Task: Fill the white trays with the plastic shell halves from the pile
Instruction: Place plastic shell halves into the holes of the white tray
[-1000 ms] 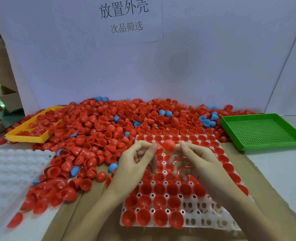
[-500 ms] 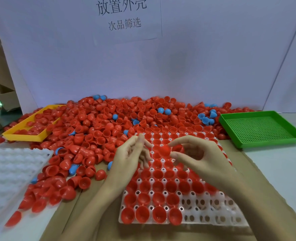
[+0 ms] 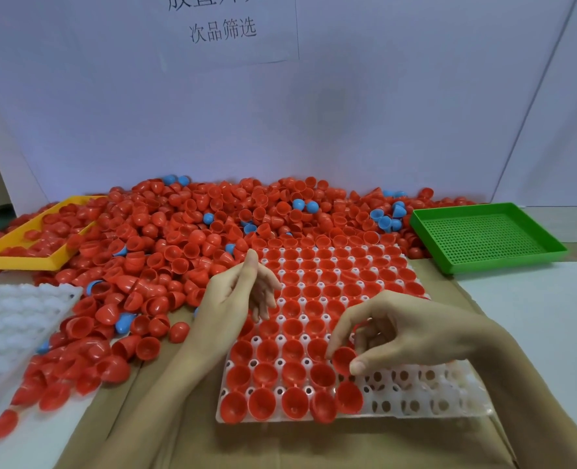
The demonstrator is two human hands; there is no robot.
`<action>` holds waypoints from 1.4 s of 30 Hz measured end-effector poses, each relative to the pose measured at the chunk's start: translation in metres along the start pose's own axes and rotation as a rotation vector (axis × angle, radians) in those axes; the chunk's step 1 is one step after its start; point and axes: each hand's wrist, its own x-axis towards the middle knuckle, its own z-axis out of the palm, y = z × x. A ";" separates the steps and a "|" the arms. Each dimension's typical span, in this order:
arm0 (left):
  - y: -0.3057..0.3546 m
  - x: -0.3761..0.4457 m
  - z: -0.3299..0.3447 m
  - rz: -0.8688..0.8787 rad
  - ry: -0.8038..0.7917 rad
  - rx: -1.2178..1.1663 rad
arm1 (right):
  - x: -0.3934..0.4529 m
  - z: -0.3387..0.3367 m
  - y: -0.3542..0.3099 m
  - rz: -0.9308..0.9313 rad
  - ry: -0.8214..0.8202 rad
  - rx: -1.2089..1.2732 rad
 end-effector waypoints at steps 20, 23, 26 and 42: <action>-0.019 0.011 -0.019 0.071 0.198 0.311 | 0.004 0.007 -0.005 0.041 0.080 -0.156; -0.020 0.011 -0.019 0.076 0.202 0.323 | 0.000 0.004 -0.007 0.026 0.102 -0.141; -0.021 0.012 -0.019 0.088 0.210 0.345 | -0.003 0.005 -0.010 0.047 0.029 -0.130; -0.025 0.024 -0.033 0.136 0.238 0.461 | 0.004 0.012 -0.007 0.043 0.049 -0.224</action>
